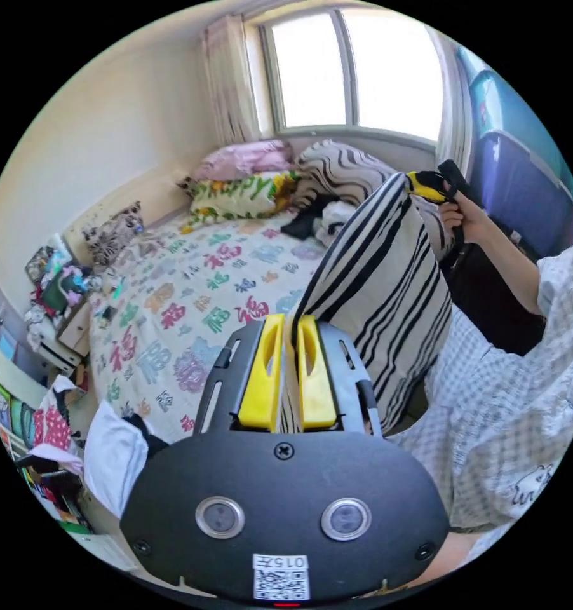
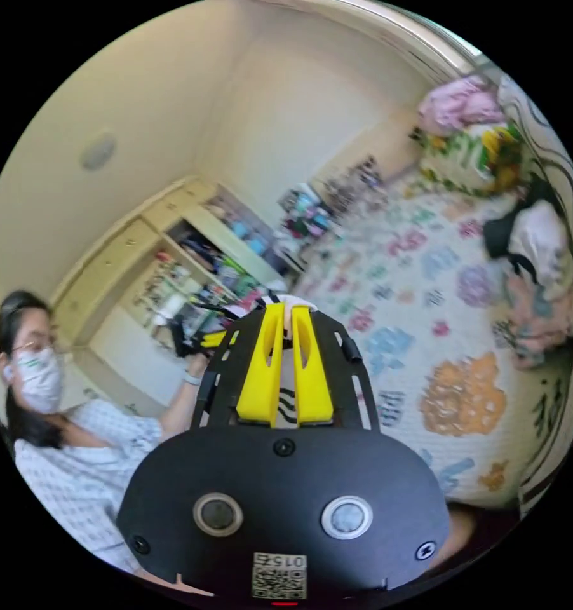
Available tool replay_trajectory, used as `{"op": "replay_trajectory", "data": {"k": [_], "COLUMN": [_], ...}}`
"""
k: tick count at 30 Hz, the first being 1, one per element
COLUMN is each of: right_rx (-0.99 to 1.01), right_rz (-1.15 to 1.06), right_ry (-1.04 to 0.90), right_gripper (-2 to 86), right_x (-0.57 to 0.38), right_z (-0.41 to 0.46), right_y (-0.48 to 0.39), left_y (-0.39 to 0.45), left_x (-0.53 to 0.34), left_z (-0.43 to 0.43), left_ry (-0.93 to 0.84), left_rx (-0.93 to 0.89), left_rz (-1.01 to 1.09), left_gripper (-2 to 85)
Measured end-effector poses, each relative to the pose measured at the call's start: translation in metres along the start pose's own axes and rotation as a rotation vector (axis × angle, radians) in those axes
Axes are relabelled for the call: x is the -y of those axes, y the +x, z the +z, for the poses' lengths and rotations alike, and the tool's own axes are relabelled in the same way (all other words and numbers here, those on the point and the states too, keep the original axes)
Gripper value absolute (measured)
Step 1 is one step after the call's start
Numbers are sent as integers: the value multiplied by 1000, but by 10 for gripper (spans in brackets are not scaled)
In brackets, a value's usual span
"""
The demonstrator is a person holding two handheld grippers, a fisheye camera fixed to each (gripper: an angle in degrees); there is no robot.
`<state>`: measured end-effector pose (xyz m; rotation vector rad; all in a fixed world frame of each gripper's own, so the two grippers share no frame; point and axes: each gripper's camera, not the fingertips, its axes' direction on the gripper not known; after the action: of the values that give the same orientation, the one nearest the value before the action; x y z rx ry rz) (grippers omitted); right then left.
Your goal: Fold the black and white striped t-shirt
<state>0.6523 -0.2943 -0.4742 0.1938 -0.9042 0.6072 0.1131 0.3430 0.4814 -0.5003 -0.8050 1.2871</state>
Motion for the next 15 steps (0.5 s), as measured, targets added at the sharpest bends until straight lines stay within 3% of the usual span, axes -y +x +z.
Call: {"op": "replay_trajectory", "data": {"k": [3,5,8,12,15], "right_rx": [-287,-364,-292,-325,-415], "right_rz": [200,316,134,-128,-295], "right_ry": [-183,-317,-516,-927,-1121], "right_gripper": [61,70,80,92,107], "right_x": [3,-13,-50,-119,-159], "right_z": [33,49,76,128,165], "right_y": [82,112,87,35,13], "left_y": [-35,-43,-17,54,88], "left_x": [2,-18,-67,-141,-175], "left_z": [140,198,231,291,335], "left_ry": [-166,-265,-221,-401,-513], "left_rx": [-116,-166,-225,-317,-341], "left_rz": [-123,-216,-236,-119,-78], "left_gripper": [51,53,62,83,92]}}
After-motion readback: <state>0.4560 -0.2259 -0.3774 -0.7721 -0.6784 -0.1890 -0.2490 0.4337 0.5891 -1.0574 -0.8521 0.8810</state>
